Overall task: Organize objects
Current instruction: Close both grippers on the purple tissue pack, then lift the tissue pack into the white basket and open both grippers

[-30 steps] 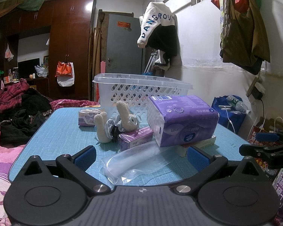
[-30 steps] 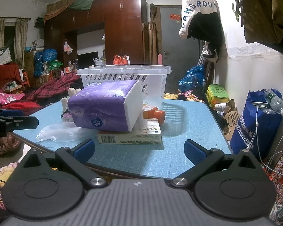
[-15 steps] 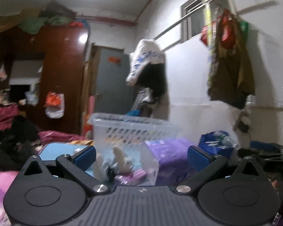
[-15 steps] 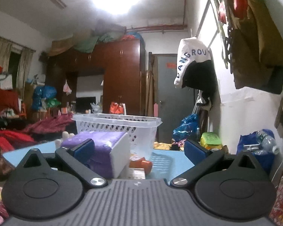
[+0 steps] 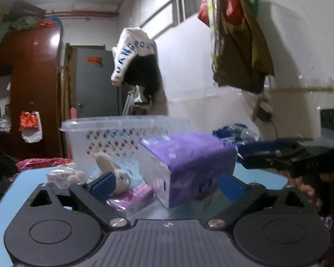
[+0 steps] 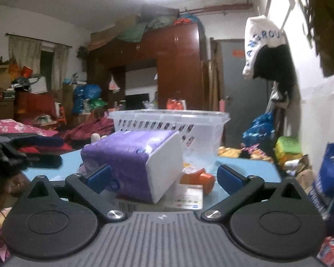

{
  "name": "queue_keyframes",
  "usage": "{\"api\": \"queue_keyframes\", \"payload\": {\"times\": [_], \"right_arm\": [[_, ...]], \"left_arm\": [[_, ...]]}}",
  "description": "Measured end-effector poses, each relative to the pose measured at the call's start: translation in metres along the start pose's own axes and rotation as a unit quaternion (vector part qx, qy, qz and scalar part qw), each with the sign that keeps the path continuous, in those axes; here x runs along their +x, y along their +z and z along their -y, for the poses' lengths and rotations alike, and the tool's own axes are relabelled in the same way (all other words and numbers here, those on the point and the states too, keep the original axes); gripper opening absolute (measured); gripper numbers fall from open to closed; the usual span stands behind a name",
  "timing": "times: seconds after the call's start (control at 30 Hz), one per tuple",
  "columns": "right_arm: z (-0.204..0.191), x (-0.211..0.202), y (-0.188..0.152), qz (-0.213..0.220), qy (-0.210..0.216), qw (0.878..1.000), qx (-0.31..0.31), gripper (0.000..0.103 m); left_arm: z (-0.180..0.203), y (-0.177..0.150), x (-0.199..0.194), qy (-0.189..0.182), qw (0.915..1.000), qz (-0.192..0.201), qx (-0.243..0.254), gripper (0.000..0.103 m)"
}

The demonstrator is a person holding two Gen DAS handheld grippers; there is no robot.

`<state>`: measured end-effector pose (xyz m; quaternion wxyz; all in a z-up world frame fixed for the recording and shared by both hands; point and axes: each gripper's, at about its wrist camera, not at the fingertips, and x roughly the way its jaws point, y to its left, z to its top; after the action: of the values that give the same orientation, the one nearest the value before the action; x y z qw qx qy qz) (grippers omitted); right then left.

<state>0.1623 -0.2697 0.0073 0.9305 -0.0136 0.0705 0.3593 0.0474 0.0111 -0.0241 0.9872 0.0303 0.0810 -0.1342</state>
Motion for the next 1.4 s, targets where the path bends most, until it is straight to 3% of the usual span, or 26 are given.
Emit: {"api": "queue_keyframes", "payload": {"times": [0.13, 0.23, 0.37, 0.47, 0.9, 1.03, 1.2, 1.33, 1.4], "right_arm": [[-0.001, 0.005, -0.007, -0.014, 0.026, 1.000, -0.008, 0.076], [0.001, 0.006, -0.009, -0.016, 0.042, 0.999, -0.011, 0.072], [0.003, 0.009, -0.011, -0.019, 0.061, 0.998, -0.016, 0.065], [0.004, 0.012, -0.010, -0.018, 0.078, 0.997, -0.018, 0.054], [-0.002, 0.002, -0.001, -0.002, 0.073, 0.997, -0.029, 0.046], [-0.006, -0.002, 0.020, 0.015, 0.068, 0.997, -0.045, 0.045], [-0.012, 0.000, 0.072, 0.042, 0.066, 0.994, -0.074, 0.045], [-0.009, 0.017, 0.116, 0.049, 0.062, 0.993, -0.087, 0.045], [-0.003, 0.036, 0.134, 0.038, 0.057, 0.994, -0.088, 0.045]], "left_arm": [[-0.010, -0.008, 0.013, -0.021, 0.9996, -0.013, -0.014, 0.076], [-0.016, -0.011, 0.019, -0.029, 0.9994, -0.007, -0.018, 0.070], [-0.021, -0.013, 0.026, -0.053, 0.9982, 0.002, -0.026, 0.055], [-0.022, -0.014, 0.033, -0.075, 0.9966, 0.001, -0.032, 0.041], [-0.018, -0.003, 0.019, -0.083, 0.9957, 0.029, -0.032, 0.032], [-0.019, 0.023, 0.011, -0.079, 0.9953, 0.047, -0.031, 0.032], [-0.026, 0.082, 0.003, -0.073, 0.9937, 0.080, -0.029, 0.032], [-0.047, 0.133, 0.020, -0.071, 0.9928, 0.086, -0.043, 0.033], [-0.060, 0.153, 0.042, -0.066, 0.9940, 0.068, -0.054, 0.034]]}}
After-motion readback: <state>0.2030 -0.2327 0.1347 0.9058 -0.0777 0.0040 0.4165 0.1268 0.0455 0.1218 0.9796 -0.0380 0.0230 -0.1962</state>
